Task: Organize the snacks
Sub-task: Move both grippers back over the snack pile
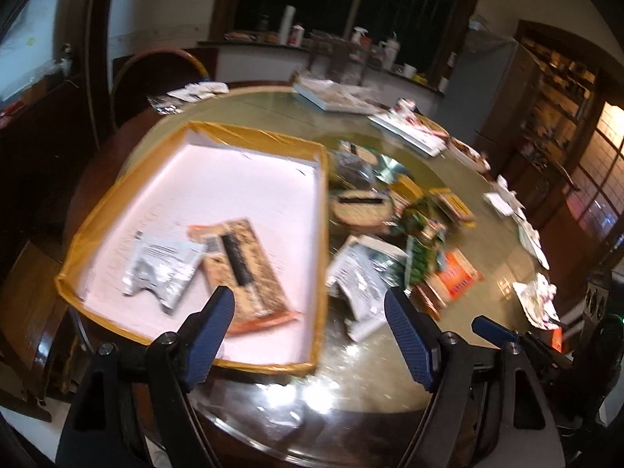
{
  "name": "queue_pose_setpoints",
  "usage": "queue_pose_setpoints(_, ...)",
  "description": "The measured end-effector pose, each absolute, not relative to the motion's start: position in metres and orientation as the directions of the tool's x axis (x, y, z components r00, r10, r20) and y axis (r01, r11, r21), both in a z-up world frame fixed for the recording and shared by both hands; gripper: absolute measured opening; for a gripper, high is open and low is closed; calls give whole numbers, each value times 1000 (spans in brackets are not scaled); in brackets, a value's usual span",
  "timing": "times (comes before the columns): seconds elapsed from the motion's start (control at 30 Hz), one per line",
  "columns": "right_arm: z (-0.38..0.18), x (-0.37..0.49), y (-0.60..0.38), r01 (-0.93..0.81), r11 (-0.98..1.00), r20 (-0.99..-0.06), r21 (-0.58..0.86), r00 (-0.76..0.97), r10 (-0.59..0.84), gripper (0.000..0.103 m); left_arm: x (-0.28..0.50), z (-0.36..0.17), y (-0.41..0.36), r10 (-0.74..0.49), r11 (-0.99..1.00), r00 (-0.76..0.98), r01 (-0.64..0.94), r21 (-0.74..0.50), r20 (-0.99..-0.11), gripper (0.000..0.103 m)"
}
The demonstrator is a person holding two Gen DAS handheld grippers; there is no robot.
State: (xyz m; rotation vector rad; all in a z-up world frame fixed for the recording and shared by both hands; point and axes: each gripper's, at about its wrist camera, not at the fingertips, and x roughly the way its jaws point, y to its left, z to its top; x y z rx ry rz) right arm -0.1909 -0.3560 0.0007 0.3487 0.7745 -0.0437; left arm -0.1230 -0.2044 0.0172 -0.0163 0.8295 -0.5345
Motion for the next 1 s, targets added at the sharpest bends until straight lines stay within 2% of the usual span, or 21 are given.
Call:
queue_pose_setpoints(0.07,2,-200,-362,188,944,-684,270,728,51,85,-127,16,-210,-469,859,538,461,-222,-700,79)
queue_pose_setpoints(0.33,4,-198,-372,332,936,-755,117,642,-133,85,-139,9,-227,-460,853,521,483,-195,-719,79)
queue_pose_setpoints(0.6,-9,-195,-384,382,915,-807,133,577,-124,85,-142,2,-237,-440,854,507,492,-170,-741,79)
queue_pose_setpoints(1.0,-22,-190,-397,389,907,-822,164,563,-93,85,-141,-6,-255,-418,848,482,511,-140,-770,79)
